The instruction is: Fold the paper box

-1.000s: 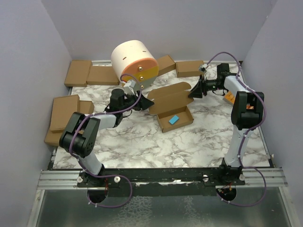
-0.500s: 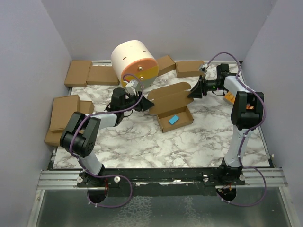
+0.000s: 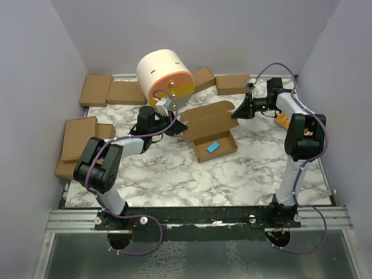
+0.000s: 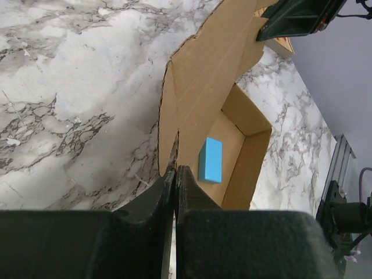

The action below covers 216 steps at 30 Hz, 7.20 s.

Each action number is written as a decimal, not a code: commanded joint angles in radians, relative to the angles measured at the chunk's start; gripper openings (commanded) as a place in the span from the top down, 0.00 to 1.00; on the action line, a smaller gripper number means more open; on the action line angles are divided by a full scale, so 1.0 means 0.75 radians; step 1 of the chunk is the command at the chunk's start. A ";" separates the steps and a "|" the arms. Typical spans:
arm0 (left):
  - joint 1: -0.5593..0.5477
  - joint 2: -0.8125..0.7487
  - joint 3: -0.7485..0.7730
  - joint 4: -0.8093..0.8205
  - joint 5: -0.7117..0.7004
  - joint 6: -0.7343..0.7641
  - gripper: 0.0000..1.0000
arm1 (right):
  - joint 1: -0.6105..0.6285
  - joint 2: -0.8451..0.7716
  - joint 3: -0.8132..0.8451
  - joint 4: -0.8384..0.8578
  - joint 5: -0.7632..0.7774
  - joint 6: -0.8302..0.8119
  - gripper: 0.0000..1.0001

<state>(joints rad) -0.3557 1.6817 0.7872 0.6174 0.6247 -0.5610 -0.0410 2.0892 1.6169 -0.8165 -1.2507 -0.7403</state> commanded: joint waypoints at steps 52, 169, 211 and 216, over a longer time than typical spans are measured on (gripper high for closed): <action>-0.659 -0.215 -0.018 0.004 -1.293 0.255 1.00 | 0.502 -1.116 -1.362 1.527 1.368 0.938 0.96; -0.576 -0.067 -0.107 0.027 -1.261 0.302 1.00 | 0.615 -0.891 -1.234 1.373 1.425 1.317 0.91; -0.580 -0.284 -0.236 -0.075 -1.227 0.247 0.61 | 0.625 -0.976 -1.330 1.283 1.581 1.152 0.89; -0.579 -0.417 -0.310 -0.129 -1.140 0.251 0.51 | 0.625 -0.971 -1.328 1.286 1.582 1.154 0.89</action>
<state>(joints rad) -0.7868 1.4559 0.5968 0.5575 -0.3016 -0.3691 0.4198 1.3556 0.6296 0.1638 -0.0898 0.1333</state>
